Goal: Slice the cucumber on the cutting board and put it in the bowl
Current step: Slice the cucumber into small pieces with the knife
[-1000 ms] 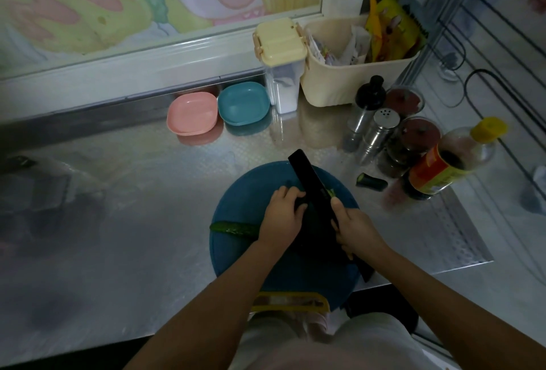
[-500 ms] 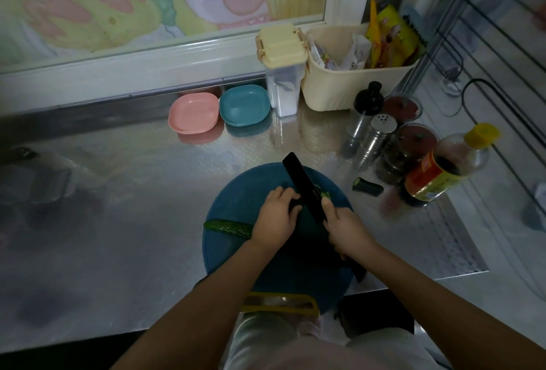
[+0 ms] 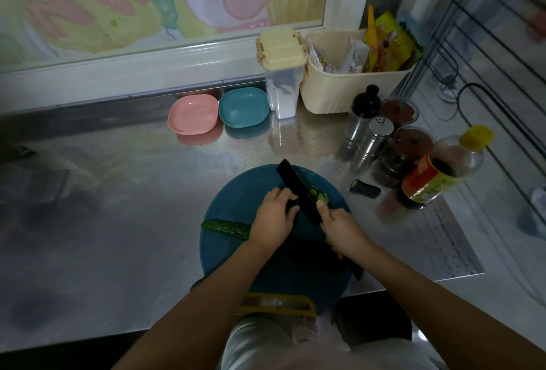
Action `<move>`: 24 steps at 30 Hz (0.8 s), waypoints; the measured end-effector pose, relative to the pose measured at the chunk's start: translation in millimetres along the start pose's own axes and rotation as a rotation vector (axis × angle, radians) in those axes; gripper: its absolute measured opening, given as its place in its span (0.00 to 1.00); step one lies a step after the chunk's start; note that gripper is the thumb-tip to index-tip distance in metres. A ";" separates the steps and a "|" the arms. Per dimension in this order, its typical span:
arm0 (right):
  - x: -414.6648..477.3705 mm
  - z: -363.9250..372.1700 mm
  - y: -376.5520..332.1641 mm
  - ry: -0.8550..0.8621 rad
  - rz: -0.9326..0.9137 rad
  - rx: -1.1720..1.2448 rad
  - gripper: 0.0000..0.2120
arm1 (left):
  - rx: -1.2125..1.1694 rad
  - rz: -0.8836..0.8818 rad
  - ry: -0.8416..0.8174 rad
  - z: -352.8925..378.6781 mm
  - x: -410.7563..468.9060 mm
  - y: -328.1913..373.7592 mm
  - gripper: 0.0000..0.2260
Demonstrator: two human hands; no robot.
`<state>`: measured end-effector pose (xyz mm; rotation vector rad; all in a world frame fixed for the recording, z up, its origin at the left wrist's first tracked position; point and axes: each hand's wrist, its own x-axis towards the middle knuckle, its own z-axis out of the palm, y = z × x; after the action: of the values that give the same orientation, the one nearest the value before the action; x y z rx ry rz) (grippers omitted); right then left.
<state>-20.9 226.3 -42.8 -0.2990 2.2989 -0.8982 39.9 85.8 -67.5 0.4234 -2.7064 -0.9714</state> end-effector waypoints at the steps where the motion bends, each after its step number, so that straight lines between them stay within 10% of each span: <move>1: -1.2 0.6 2.4 0.003 0.002 0.011 0.28 | -0.001 0.000 0.000 -0.2 0.2 -0.1 0.07; 24: -11.0 -6.3 -0.9 -0.017 0.001 0.135 0.27 | 0.001 0.013 0.000 0.0 1.2 -1.7 0.05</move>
<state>-16.5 233.6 -33.3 -0.2462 2.2100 -1.0410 39.2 84.1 -68.5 0.4058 -2.7058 -0.9666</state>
